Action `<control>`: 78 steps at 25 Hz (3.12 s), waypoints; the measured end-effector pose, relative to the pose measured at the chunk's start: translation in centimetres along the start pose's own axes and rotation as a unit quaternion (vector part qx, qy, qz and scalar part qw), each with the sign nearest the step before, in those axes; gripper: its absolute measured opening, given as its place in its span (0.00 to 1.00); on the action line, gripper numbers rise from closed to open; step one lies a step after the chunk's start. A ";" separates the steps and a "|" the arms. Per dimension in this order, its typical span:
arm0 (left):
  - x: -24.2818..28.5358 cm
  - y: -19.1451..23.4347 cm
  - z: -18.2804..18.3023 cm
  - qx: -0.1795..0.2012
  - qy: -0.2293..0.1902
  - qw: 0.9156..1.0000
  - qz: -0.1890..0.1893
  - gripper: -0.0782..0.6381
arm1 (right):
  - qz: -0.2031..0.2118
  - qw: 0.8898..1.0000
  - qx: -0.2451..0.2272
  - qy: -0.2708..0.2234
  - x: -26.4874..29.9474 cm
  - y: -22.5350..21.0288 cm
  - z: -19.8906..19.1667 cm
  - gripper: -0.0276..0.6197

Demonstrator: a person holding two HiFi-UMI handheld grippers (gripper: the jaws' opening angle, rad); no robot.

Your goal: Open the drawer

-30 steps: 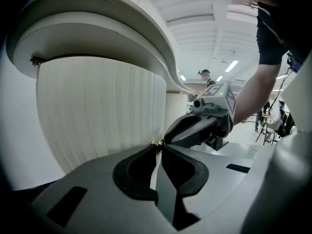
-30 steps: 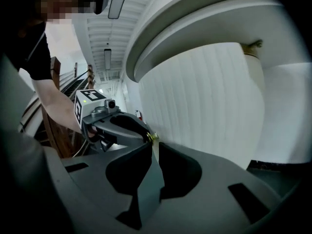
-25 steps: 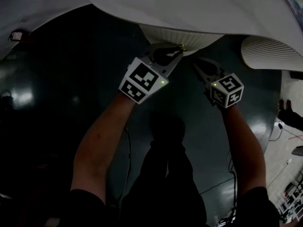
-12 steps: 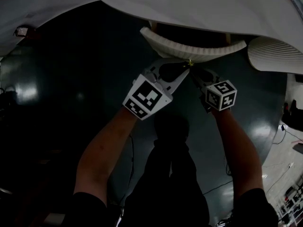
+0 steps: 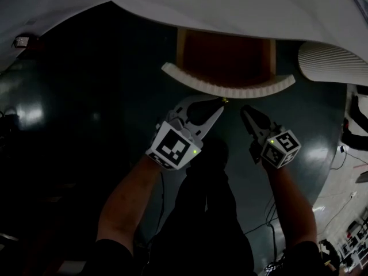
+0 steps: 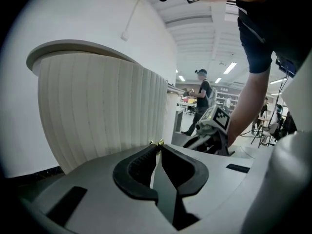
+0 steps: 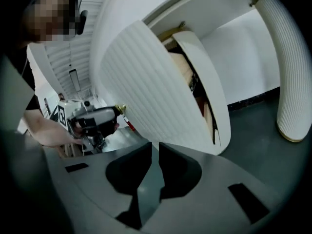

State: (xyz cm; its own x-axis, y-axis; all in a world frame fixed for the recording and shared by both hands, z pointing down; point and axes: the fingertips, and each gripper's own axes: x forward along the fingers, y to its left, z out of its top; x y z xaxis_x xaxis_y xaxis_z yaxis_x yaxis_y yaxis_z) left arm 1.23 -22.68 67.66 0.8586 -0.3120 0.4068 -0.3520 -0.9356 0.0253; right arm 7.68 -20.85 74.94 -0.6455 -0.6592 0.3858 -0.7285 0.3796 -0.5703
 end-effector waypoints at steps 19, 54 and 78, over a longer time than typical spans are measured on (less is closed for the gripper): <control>-1.7 -3.9 -1.9 -0.028 0.030 0.999 -0.032 0.16 | -0.027 0.999 0.012 -0.044 -4.5 -1.3 4.2 0.11; -23.9 -15.6 27.0 -0.172 -0.077 0.978 0.088 0.16 | 0.046 0.991 -0.095 -0.077 -25.2 27.0 17.8 0.11; -40.0 -26.3 34.3 -0.145 -0.129 0.974 0.119 0.14 | 0.132 0.959 -0.200 -0.150 -36.1 51.5 18.3 0.08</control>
State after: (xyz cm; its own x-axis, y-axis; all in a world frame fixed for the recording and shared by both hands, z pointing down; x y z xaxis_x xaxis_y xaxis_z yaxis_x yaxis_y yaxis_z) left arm -11.08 8.80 19.43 0.7923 -0.5797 0.1902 -0.6100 -0.7582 0.2303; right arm -2.35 10.69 18.35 -0.7683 -0.6400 0.0067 -0.6172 0.7380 -0.2728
